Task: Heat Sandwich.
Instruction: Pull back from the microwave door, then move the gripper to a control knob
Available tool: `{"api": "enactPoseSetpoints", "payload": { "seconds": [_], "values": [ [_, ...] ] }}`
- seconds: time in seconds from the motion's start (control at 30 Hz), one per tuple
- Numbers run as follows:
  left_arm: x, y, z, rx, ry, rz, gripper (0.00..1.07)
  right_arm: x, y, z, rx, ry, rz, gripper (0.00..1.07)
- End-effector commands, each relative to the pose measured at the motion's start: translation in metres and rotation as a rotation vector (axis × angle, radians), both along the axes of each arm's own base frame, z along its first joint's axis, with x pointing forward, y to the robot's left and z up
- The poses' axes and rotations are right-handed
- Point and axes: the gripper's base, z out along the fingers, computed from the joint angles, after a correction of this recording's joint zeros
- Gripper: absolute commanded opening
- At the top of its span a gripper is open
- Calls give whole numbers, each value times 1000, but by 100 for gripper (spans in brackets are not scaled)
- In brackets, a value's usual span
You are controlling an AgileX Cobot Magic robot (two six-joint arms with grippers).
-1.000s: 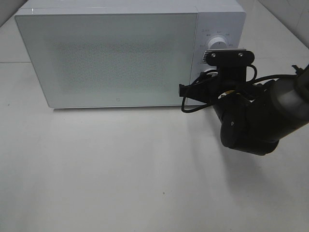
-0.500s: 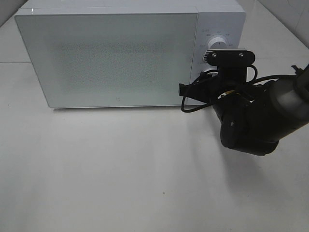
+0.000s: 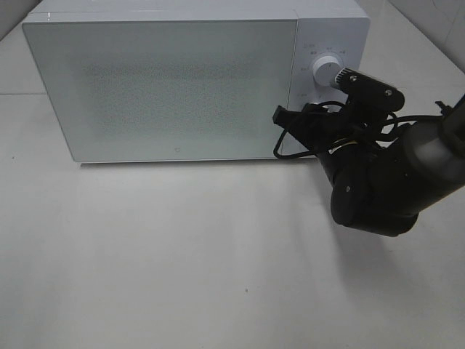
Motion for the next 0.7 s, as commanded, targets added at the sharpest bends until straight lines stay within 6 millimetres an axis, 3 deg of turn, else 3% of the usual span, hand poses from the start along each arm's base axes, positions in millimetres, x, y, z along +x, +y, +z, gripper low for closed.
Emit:
{"api": "enactPoseSetpoints", "payload": {
  "seconds": [0.03,0.7],
  "values": [
    [-2,-1,1,-9,-29,-1,101,3,0,10,160,-74,-34,9],
    [-2,-1,1,-9,-29,-1,101,3,1,11,961,-87,-178,10]
  ]
}}
